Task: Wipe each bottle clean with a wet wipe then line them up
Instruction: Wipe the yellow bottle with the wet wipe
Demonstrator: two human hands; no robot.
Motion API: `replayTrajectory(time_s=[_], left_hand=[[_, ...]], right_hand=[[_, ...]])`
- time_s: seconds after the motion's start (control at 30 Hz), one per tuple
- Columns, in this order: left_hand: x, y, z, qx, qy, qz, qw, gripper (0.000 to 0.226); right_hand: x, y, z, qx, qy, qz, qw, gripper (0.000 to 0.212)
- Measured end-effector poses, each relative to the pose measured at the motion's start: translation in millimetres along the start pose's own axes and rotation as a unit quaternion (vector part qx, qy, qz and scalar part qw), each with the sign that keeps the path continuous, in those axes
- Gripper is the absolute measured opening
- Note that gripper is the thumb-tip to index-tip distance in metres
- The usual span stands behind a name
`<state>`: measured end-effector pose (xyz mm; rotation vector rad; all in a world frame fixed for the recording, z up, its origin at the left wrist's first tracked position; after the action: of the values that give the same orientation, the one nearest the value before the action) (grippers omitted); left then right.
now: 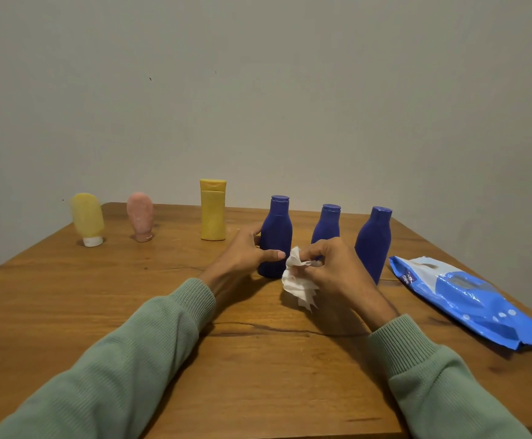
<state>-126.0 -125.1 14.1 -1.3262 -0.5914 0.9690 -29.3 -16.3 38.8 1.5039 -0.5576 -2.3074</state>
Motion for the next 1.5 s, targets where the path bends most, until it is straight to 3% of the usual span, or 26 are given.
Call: replayTrajectory(time_s=[0.4,0.53,0.73,0.9,1.0,1.1,1.27,1.4,1.5], left_hand=[[-4.9,5.1,2.3,-0.012,-0.005,0.006,1.0,0.067],[-13.6,11.4,2.5,-0.04,-0.007,0.008,0.999,0.062],[-69.5,8.5,-0.9,-0.004,-0.15,0.005,0.989,0.019],[-130.6,15.2,-3.4,0.021,-0.297,0.041,0.954,0.02],[-151.4,25.6,1.0,0.01,-0.326,0.047,0.944,0.022],[-160.2,34.5,12.3,-0.002,-0.325,0.043,0.945,0.036],[-145.5,46.0,37.3,-0.022,-0.239,0.027,0.971,0.066],[-140.0,48.8,50.8,-0.003,-0.212,-0.004,0.977,0.073],[-137.7,51.1,54.3,-0.004,-0.2,-0.028,0.979,0.075]], right_hand=[[1.6,8.3,-2.2,-0.011,0.004,0.018,1.0,0.011],[7.8,16.6,-3.9,-0.026,0.002,0.013,1.0,0.014],[15.0,53.2,0.1,-0.086,-0.023,0.01,0.996,0.014],[26.0,86.9,13.1,-0.129,-0.041,0.023,0.99,0.011],[35.9,98.6,24.9,-0.131,-0.042,0.016,0.99,0.012],[47.8,101.4,36.5,-0.123,-0.046,-0.003,0.991,0.016],[64.5,105.8,46.1,-0.123,-0.029,-0.019,0.992,0.018],[77.2,104.4,58.9,-0.112,0.012,0.023,0.993,0.021],[76.3,103.5,63.7,-0.112,-0.01,0.022,0.993,0.017]])
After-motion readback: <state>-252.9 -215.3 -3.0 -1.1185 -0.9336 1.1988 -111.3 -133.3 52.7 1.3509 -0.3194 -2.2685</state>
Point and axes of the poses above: each hand's wrist, its own z-axis towards the middle knuckle, its own x-axis out of the palm, y = z × x, the point moved 9 cm from there along z, towards the middle knuckle, and after that the axes turned 10 degrees about -z, right-handed, at the moved point
